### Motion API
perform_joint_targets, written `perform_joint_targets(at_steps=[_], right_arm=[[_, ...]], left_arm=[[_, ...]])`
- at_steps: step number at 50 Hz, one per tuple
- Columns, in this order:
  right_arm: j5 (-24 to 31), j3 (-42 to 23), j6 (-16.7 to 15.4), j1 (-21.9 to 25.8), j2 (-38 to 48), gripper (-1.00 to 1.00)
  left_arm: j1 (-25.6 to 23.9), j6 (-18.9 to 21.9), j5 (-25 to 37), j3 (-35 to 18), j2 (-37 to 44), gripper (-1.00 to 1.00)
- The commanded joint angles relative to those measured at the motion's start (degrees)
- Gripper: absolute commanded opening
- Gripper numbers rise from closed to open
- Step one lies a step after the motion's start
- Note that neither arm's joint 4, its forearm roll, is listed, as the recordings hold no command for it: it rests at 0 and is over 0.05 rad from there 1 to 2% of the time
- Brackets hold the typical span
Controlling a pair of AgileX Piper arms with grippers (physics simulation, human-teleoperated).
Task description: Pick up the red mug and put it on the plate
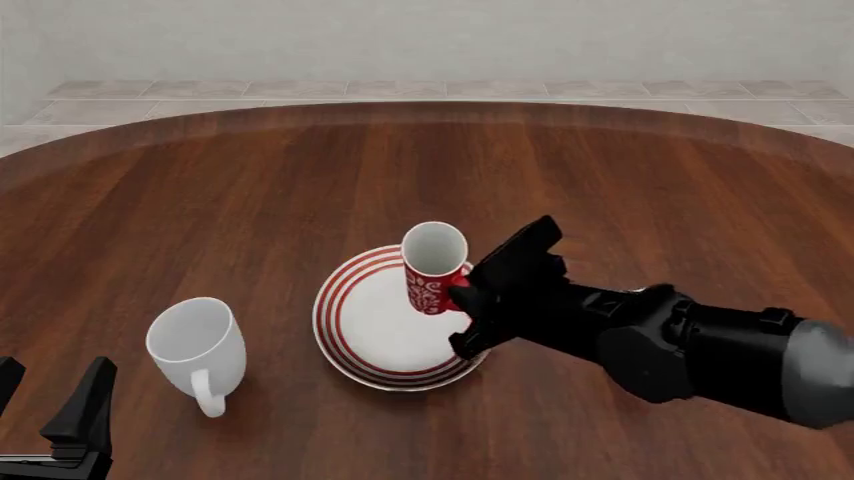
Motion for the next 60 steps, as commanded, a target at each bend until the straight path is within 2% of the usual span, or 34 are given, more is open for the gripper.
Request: perform_joint_targets(at_steps=[1, 29, 60], right_arm=[[-0.7, -1.6, 0.7, -0.1, 2.2, -1.00], [-1.6, -4.7, 0.9, 0.3, 9.0, -1.00], [-2.6, -4.6, 0.8, -0.5, 11.3, -1.00]], left_arm=[[0.0, 0.0, 0.0, 0.0, 0.0, 1.00], [0.0, 0.0, 0.0, 0.0, 0.0, 1.00], [0.0, 0.0, 0.0, 0.0, 0.0, 1.00]])
